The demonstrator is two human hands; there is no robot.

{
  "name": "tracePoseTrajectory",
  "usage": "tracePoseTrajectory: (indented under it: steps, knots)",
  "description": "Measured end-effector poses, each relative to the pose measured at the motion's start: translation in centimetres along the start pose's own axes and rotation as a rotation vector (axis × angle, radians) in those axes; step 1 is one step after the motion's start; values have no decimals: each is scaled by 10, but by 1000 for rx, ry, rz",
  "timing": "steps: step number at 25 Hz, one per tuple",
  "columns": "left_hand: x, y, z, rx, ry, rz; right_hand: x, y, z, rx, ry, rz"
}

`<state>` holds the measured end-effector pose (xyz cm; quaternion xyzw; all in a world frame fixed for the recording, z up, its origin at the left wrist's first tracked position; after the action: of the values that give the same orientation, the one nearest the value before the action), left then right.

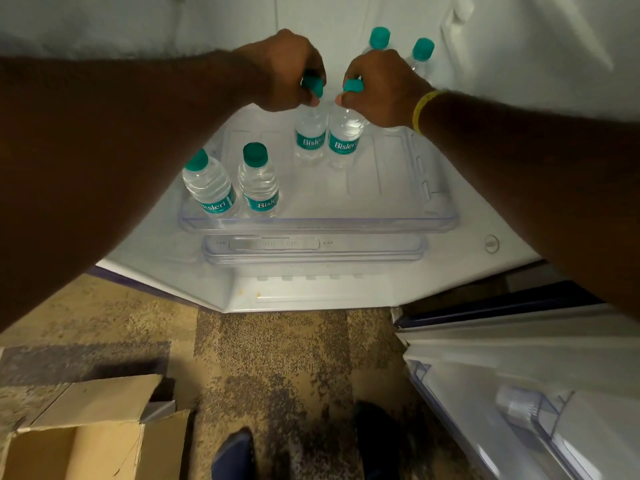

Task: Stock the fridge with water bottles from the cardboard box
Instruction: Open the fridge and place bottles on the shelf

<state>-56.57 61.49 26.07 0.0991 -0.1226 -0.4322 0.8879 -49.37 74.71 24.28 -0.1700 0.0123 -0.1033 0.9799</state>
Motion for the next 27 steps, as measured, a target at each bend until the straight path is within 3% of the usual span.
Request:
tracePoseTrajectory:
  steps: [10, 27]
  knots:
    - [49, 40, -4, -118, -282, -135, 62, -12, 1, -59, -112, 10]
    - [75, 41, -1, -117, -384, -101, 86, -25, 6, -42, -270, 70]
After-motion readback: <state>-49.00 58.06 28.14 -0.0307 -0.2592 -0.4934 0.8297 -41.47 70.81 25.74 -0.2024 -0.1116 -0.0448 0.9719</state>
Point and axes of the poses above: each hand's wrist, its own x-axis away from the middle knuckle, its own z-axis out of the back of the hand, y = z × x, the point moved 4 cm from there along -x, towards the middle knuckle
